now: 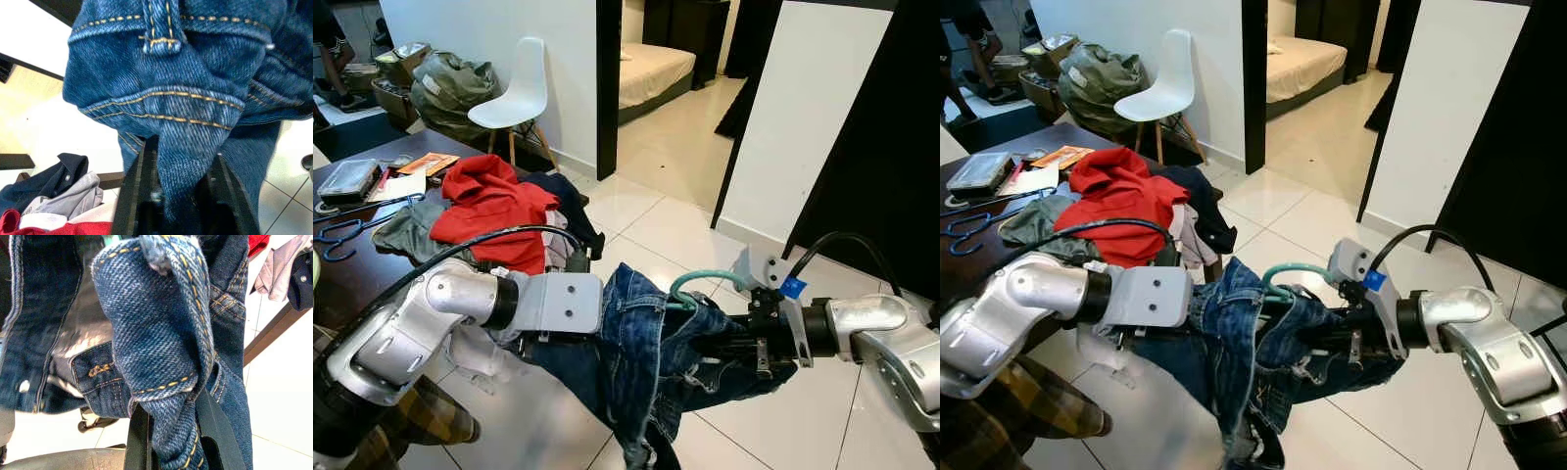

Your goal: Hang hanger

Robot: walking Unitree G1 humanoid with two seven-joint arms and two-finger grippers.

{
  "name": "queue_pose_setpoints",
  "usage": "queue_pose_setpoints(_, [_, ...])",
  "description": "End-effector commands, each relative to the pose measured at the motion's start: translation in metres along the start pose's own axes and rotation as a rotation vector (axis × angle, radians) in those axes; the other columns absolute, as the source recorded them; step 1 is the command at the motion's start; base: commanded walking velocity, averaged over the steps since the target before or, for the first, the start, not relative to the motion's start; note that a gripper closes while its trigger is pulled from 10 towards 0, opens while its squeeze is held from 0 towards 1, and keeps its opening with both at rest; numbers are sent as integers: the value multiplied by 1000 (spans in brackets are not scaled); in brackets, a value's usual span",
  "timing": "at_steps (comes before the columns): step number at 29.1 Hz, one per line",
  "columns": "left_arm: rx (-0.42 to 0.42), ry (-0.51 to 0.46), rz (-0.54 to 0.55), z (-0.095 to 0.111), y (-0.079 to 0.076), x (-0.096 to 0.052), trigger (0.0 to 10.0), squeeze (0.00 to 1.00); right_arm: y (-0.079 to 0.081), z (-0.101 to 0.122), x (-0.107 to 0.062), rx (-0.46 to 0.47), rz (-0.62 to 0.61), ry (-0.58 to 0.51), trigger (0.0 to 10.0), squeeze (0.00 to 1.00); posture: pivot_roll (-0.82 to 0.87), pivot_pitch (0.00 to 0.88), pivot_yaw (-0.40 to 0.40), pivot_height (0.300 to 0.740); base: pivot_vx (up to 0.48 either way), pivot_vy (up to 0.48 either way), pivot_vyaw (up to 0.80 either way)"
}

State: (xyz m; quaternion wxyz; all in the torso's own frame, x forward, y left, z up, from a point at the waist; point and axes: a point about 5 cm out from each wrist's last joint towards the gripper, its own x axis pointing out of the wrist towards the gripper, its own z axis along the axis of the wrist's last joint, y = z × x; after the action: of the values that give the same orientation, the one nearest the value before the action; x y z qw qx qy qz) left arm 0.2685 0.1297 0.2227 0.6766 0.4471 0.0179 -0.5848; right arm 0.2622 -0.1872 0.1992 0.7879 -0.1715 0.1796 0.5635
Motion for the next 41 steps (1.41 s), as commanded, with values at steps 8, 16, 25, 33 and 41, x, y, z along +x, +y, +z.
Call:
queue_pose_setpoints(8, [-38,7,-45,-10,-8,3,0,0,5,16,4,-68,25,-44,0,0,-96,0,-24,740,0,0,0])
queue_pose_setpoints(16, [-64,-29,-37,-10,-9,7,0,0,4,13,10,-52,9,-59,10000,0,-98,0,-24,740,0,0,0])
queue_pose_setpoints(25, [-177,-76,36,-24,-11,16,0,0,-4,2,18,58,-31,-183,10000,1000,-96,0,-23,740,0,0,0])
queue_pose_setpoints(33, [-248,-79,58,-34,-16,14,0,0,-10,-11,5,122,-49,-200,10000,1000,-94,0,-24,740,0,0,0])
queue_pose_setpoints(41, [-393,-28,144,-64,-28,4,0,0,-34,-50,-46,246,-307,-186,10000,1000,-88,0,-27,740,0,0,0])
